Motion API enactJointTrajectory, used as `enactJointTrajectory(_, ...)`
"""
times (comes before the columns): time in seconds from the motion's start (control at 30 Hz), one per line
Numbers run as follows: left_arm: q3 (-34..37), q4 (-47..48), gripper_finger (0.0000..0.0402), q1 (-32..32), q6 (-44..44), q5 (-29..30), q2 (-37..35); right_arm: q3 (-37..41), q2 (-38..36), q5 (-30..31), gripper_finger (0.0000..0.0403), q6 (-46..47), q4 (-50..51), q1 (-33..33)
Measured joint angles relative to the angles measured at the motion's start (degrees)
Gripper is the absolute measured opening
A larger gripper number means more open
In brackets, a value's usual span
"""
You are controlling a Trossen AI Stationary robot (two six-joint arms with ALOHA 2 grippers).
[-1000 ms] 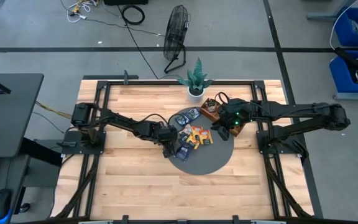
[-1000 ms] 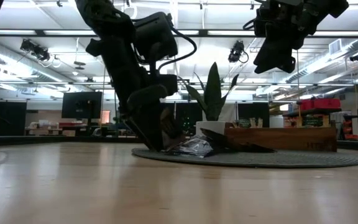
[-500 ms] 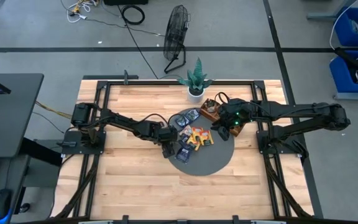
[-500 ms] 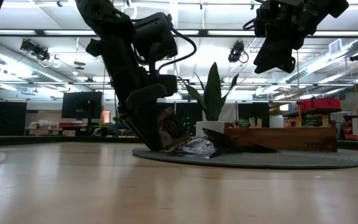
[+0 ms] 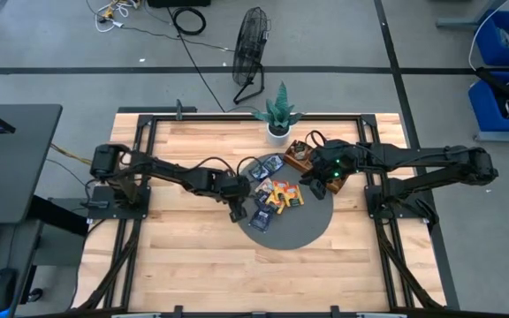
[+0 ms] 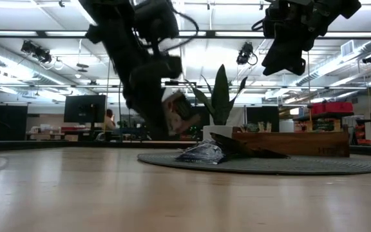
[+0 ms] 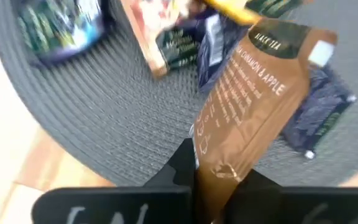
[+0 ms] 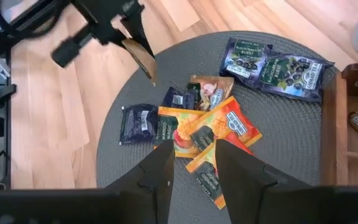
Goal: Pick & Place Tea
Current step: Put the brown tea tag into the wooden organizer
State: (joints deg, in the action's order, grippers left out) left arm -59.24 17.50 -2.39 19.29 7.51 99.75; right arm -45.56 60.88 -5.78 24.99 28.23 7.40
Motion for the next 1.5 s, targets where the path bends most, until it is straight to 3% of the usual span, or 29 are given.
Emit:
enactJointTrajectory(0.2,0.0,-0.4,0.0015,1.2,-0.3,0.0,-6.5,-1.5,0.0,-7.8,0.0126,1.7,-3.8,0.0)
enactJointTrajectory(0.37,0.0,-2.4,0.0018,2.8,1.0,-0.3,-10.9,-4.9,0.0,-9.3,0.0126,1.5,-5.8,0.0)
enactJointTrajectory(0.77,-0.1,-11.4,0.0017,4.8,0.9,-3.3,-12.6,-16.1,5.8,-8.4,0.0126,-1.5,-2.8,-0.2)
enactJointTrajectory(0.93,-0.1,-19.0,0.0014,4.8,-1.2,-3.2,-13.8,-17.4,4.8,-4.9,0.0126,-1.5,-2.6,-0.2)
enactJointTrajectory(1.13,0.0,-28.8,0.0016,6.3,-6.2,-3.0,-16.0,-17.5,4.1,-1.1,0.0126,-1.8,-10.1,-0.1)
enactJointTrajectory(1.3,-0.1,-39.0,0.0014,7.8,-8.5,-6.7,-16.9,-17.5,5.6,-1.1,0.0126,-2.3,-14.4,-0.5)
enactJointTrajectory(1.5,-0.1,-41.7,0.0017,8.8,-7.6,-10.5,-17.1,-17.5,5.7,0.2,0.0126,-5.8,-19.0,-1.4)
